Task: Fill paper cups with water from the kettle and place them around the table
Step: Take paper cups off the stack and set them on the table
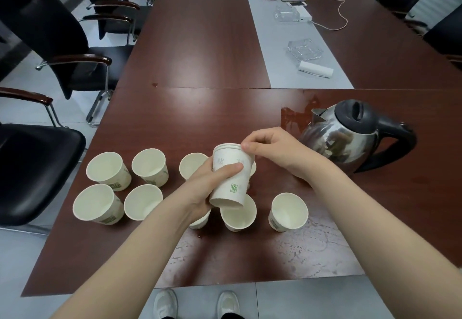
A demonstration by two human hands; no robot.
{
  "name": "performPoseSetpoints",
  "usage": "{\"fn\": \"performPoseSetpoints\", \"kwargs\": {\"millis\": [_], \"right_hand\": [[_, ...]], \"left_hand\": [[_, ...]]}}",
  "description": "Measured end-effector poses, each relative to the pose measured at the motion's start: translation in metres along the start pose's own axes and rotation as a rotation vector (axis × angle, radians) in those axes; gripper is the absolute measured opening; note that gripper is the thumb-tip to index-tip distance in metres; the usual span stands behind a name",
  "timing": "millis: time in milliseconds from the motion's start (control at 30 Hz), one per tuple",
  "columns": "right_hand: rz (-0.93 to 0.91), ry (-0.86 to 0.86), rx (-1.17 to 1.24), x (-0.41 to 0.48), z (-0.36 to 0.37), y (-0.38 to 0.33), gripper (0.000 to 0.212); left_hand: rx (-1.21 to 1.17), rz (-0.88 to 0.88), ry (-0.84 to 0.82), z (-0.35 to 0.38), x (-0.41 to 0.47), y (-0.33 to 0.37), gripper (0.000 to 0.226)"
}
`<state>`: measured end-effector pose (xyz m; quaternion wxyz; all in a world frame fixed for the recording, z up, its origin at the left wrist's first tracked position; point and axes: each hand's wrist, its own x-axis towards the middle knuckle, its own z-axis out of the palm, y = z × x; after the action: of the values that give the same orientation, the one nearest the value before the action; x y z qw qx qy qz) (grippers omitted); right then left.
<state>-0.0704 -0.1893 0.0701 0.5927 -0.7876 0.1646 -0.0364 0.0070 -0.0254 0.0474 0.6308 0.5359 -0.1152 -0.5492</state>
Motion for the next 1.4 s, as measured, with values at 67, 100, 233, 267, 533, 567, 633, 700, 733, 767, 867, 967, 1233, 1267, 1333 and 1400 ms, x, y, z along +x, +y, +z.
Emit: {"fn": "performPoseSetpoints", "kwargs": {"millis": [67,100,233,267,533,567,633,700,733,767,867,967,1233,1267,1333,1400], "right_hand": [[-0.003,-0.002,0.022,-0.002,-0.003,0.001,0.02],[-0.002,-0.006,0.027,-0.003,-0.004,0.001,0.02],[0.0,-0.008,-0.02,-0.006,-0.007,0.001,0.021],[0.001,0.0,-0.041,-0.007,-0.007,0.001,0.021],[0.011,0.115,-0.192,-0.004,-0.001,0.003,0.025],[0.015,0.126,-0.205,-0.004,0.0,0.004,0.024],[0.025,0.145,-0.219,-0.004,0.001,0.003,0.021],[0.039,0.15,-0.238,-0.003,0.001,0.003,0.02],[0.043,0.154,-0.246,-0.003,0.001,0.003,0.022],[0.046,0.157,-0.253,-0.003,0.002,0.004,0.023],[0.046,0.168,-0.292,-0.002,0.004,0.004,0.025],[0.041,0.195,-0.319,0.0,0.006,0.005,0.021],[0.032,0.228,-0.408,0.0,0.007,0.0,0.019],[0.039,0.23,-0.423,-0.001,0.006,-0.001,0.02],[0.052,0.243,-0.448,0.0,0.005,-0.001,0.023],[0.065,0.26,-0.469,0.001,0.006,-0.002,0.025]], "left_hand": [[0.031,-0.003,-0.038,0.004,0.001,-0.001,0.04],[0.044,-0.004,-0.051,0.005,0.001,-0.001,0.04],[0.086,-0.036,-0.086,0.005,0.004,-0.003,0.06],[0.089,-0.043,-0.085,0.006,0.005,-0.002,0.064],[0.118,-0.114,-0.026,0.01,0.008,0.005,0.063],[0.124,-0.13,-0.012,0.011,0.009,0.006,0.062],[0.139,-0.151,0.008,0.012,0.009,0.009,0.069],[0.147,-0.17,0.004,0.012,0.009,0.011,0.078],[0.154,-0.176,0.003,0.012,0.01,0.012,0.077],[0.162,-0.184,0.007,0.012,0.01,0.013,0.075],[0.173,-0.218,0.015,0.011,0.01,0.015,0.065],[0.155,-0.219,0.017,0.011,0.011,0.018,0.038],[0.428,-0.186,0.104,0.018,0.007,0.005,0.036],[0.452,-0.181,0.111,0.018,0.008,0.005,0.035],[0.489,-0.177,0.128,0.018,0.011,0.006,0.035],[0.515,-0.173,0.146,0.018,0.015,0.007,0.034]]}}
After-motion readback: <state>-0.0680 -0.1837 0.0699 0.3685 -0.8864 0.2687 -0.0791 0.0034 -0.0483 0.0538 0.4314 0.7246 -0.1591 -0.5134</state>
